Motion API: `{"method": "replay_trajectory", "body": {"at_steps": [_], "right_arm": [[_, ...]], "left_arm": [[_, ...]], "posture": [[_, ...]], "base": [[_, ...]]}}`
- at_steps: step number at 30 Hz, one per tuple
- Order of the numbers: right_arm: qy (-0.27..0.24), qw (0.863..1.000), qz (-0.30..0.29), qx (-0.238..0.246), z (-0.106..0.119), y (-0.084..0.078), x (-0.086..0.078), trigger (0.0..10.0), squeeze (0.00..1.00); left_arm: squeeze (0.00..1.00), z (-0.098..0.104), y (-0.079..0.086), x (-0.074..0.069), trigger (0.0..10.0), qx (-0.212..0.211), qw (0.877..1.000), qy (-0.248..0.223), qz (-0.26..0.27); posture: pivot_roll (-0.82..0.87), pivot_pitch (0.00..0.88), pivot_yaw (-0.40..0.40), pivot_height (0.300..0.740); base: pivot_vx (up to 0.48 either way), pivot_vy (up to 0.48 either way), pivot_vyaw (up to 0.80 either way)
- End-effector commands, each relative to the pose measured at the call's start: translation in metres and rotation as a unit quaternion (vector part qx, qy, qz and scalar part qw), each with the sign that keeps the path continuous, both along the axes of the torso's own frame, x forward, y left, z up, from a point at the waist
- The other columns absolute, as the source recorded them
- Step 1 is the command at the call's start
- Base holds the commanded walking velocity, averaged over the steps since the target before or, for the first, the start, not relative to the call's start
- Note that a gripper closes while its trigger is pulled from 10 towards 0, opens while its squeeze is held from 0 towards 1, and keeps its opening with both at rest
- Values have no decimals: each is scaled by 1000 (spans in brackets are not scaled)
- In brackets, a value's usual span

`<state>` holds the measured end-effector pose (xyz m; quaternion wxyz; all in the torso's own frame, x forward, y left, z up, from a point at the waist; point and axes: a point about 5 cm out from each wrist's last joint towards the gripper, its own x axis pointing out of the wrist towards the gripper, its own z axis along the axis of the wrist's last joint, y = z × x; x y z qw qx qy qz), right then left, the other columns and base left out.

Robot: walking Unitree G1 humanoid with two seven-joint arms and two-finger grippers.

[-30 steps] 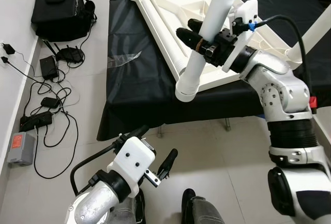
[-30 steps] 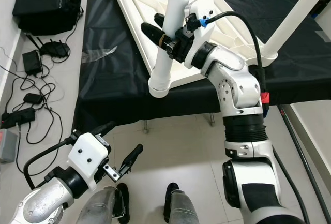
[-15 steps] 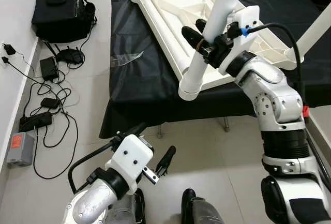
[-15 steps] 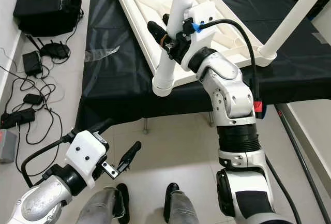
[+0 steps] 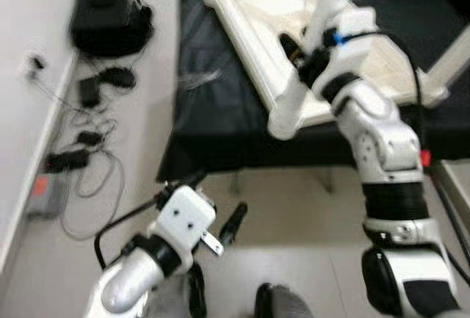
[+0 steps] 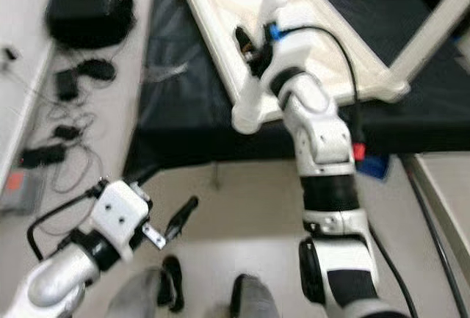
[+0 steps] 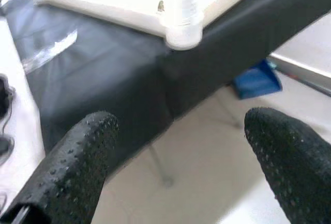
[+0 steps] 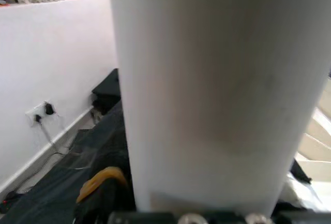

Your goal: Building children table

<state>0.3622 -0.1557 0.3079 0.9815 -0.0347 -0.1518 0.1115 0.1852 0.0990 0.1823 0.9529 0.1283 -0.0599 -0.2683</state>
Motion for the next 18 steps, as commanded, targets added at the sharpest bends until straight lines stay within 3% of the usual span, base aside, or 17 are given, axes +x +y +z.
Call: {"method": "replay_trajectory", "body": {"at_steps": [1, 10, 18], "right_arm": [[32, 999, -32, 2, -16, -8, 4, 10000, 0], [27, 987, -155, 42, -13, -31, 6, 10000, 0], [28, 978, -196, 59, -13, -36, 7, 10000, 0]], "left_arm": [[0, -3, 0, 1, 10000, 9, 1000, 6, -3], [0, -3, 0, 2, 10000, 10, 1000, 6, -2], [0, -2, -1, 2, 10000, 10, 1000, 3, -2]], "posture": [[167, 305, -50, 740], [170, 312, -50, 740], [171, 313, -51, 740]], "base": [[0, 0, 0], [0, 0, 0], [0, 0, 0]]}}
